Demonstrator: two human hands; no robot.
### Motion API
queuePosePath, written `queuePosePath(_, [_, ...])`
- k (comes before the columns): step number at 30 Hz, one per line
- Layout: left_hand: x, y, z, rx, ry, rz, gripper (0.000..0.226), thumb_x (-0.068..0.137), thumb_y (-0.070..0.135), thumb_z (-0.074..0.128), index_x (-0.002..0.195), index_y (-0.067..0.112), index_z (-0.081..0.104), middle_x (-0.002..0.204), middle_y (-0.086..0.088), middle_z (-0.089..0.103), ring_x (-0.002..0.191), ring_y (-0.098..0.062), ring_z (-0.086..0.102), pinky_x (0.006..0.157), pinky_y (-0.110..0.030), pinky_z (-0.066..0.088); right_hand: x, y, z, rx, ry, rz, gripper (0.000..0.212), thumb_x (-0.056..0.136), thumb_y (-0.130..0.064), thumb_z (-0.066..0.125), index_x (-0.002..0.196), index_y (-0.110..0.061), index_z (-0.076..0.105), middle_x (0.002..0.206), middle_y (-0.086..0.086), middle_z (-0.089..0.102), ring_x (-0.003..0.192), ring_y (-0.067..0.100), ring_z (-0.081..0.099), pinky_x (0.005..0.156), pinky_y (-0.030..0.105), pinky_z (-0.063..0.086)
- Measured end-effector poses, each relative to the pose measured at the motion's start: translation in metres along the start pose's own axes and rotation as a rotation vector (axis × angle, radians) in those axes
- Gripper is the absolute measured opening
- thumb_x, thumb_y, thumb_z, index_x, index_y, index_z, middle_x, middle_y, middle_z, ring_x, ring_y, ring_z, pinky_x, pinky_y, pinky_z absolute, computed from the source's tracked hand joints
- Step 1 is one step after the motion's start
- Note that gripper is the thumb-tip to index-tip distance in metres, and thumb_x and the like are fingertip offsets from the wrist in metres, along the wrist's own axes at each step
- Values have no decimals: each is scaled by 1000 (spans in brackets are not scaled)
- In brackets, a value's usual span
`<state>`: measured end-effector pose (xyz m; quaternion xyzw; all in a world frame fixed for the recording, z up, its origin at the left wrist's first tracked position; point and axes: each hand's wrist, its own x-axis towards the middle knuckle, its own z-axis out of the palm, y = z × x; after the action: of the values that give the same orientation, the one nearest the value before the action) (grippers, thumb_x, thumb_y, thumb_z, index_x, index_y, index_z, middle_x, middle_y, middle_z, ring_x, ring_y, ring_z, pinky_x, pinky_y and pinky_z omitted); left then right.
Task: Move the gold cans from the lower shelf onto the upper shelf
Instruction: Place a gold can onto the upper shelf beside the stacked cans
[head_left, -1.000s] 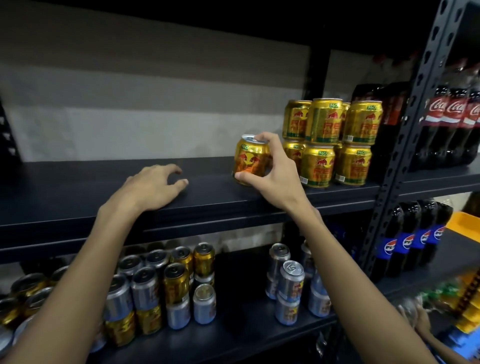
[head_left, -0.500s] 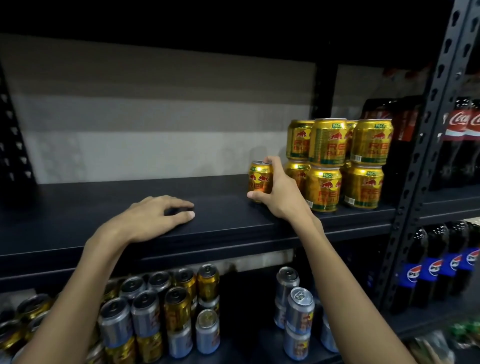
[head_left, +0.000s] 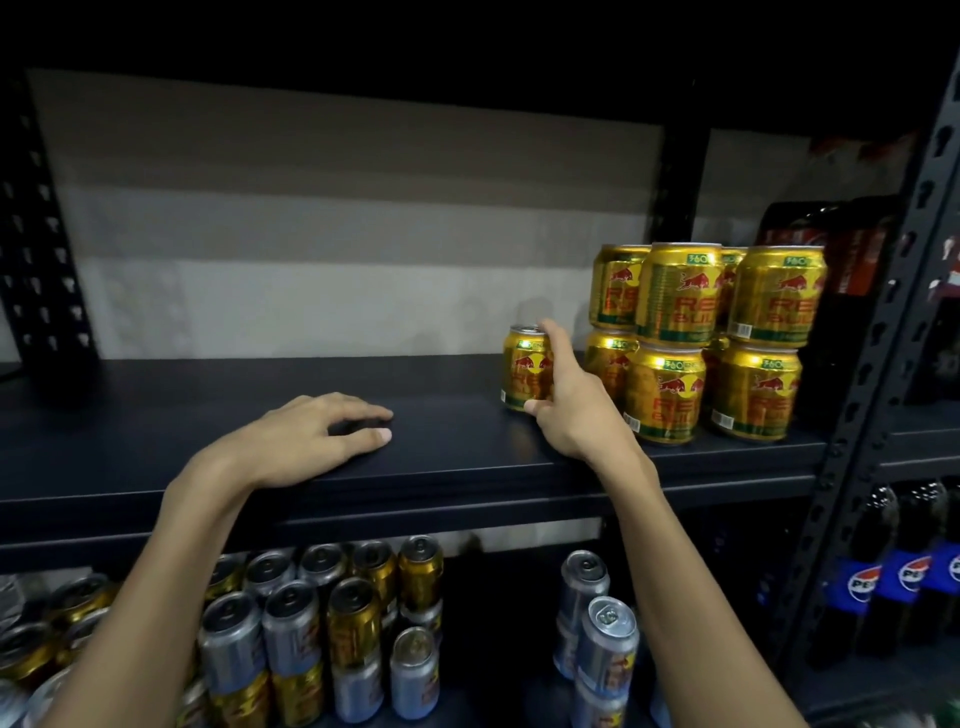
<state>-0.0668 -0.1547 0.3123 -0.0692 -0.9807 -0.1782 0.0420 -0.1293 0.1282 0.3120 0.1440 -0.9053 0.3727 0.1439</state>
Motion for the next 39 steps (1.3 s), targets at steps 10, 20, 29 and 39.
queuePosePath(10, [2,4,1,107,-22,2,51,96,66,30,144,49,38,155,14,33,142,-22,29,114,-48,25,-8,-18,10,-78,86,52,96,88,-35,79,152,-43,9,143,18,40,126,34,51,104,47,45])
queuePosePath(20, [3,4,1,132,-63,62,57,98,65,25,149,40,34,157,2,30,141,-33,28,112,-50,27,-17,-32,12,-174,114,96,88,95,-19,71,158,-33,11,147,20,52,126,35,58,106,45,45])
queuePosePath(29, [-4,5,-2,130,-68,83,56,100,63,25,148,38,36,155,-5,34,139,-38,29,112,-54,27,-18,-34,13,-189,112,104,88,95,-21,71,158,-34,11,148,21,50,127,37,56,107,44,43])
queuePosePath(39, [-33,5,0,136,3,81,55,100,65,22,149,43,35,158,10,33,144,-23,31,109,-47,30,-40,-26,24,-157,379,119,91,98,-35,65,160,-36,0,135,14,62,117,34,62,100,48,46])
